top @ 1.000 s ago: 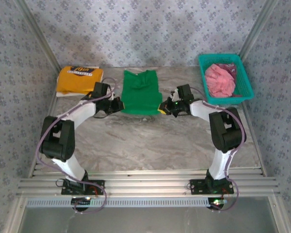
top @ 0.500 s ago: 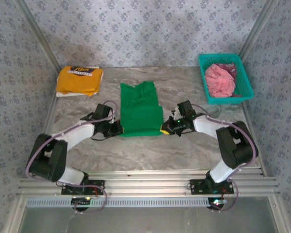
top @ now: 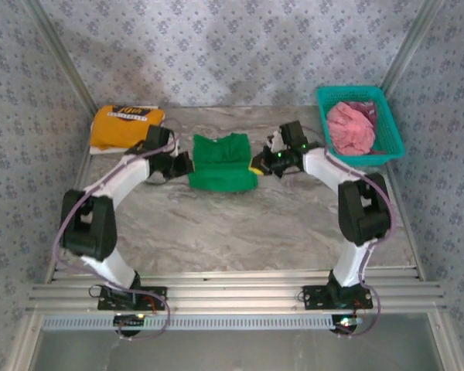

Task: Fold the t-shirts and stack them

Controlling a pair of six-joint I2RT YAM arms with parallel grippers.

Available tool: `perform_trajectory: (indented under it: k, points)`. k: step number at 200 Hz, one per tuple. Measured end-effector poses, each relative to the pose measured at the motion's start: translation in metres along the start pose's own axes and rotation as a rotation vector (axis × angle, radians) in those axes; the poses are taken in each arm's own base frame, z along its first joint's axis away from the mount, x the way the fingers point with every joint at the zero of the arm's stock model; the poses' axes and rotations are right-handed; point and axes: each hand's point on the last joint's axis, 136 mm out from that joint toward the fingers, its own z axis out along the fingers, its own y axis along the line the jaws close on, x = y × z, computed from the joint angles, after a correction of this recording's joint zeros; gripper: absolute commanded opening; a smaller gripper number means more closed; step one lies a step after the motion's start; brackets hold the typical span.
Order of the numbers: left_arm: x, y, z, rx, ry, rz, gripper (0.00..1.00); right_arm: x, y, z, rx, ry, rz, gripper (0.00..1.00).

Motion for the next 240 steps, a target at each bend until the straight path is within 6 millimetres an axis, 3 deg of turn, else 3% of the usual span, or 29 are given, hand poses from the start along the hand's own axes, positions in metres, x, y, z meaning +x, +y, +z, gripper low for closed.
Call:
perform_trajectory:
  k: [60, 68, 75, 90, 96, 104, 117, 133, 152, 166, 175, 182, 190, 199, 207, 222, 240]
  points:
    - [-0.098, -0.016, 0.031, 0.023, -0.009, 0.065, 0.00, -0.097, 0.014, 0.015, -0.040, -0.060, -0.006, 0.00]
    - [-0.109, -0.015, 0.036, 0.021, -0.007, 0.072, 0.18, -0.110, 0.014, 0.017, -0.045, -0.070, -0.001, 0.00]
    - [-0.118, -0.016, 0.042, 0.021, -0.010, 0.085, 0.32, -0.121, 0.013, 0.019, -0.050, -0.080, 0.003, 0.11]
    - [-0.136, -0.015, 0.052, 0.016, -0.013, 0.090, 0.51, -0.143, 0.010, 0.022, -0.060, -0.101, 0.024, 0.55]
    - [-0.143, -0.013, 0.057, 0.009, -0.017, 0.099, 0.64, -0.152, 0.009, 0.023, -0.068, -0.113, 0.031, 0.58]
    - [-0.151, -0.010, 0.061, -0.007, -0.020, 0.096, 0.68, -0.166, 0.009, 0.025, -0.085, -0.128, 0.045, 0.61]
    - [-0.170, -0.002, 0.065, -0.043, -0.050, 0.091, 0.66, -0.188, 0.011, 0.025, -0.120, -0.161, 0.060, 0.91]
    - [-0.187, 0.007, 0.060, -0.086, -0.093, 0.085, 0.67, -0.213, 0.016, 0.020, -0.164, -0.209, 0.061, 0.95]
    - [-0.196, 0.014, 0.044, -0.132, -0.131, 0.071, 0.77, -0.224, 0.026, 0.005, -0.198, -0.233, 0.056, 0.96]
    - [-0.193, 0.016, 0.033, -0.149, -0.139, 0.069, 0.79, -0.224, 0.037, -0.008, -0.212, -0.243, 0.026, 0.93]
    - [-0.182, 0.015, 0.027, -0.150, -0.125, 0.070, 0.78, -0.215, 0.039, -0.013, -0.203, -0.238, 0.007, 0.81]
    - [-0.170, 0.015, 0.024, -0.149, -0.109, 0.067, 0.71, -0.203, 0.039, -0.016, -0.191, -0.223, 0.003, 0.64]
    - [-0.153, 0.013, 0.022, -0.130, -0.095, 0.063, 0.64, -0.189, 0.041, -0.017, -0.183, -0.207, -0.008, 0.37]
    - [-0.132, 0.012, 0.023, -0.098, -0.082, 0.070, 0.43, -0.172, 0.045, -0.014, -0.176, -0.180, -0.017, 0.00]
    - [-0.115, 0.009, 0.026, -0.063, -0.068, 0.058, 0.28, -0.160, 0.050, -0.008, -0.174, -0.159, -0.036, 0.00]
    - [-0.097, -0.001, 0.041, -0.009, -0.030, 0.064, 0.15, -0.143, 0.064, 0.012, -0.181, -0.117, -0.080, 0.00]
    - [-0.109, -0.026, 0.071, 0.055, -0.006, 0.125, 0.05, -0.132, 0.073, 0.044, -0.194, -0.070, -0.106, 0.00]
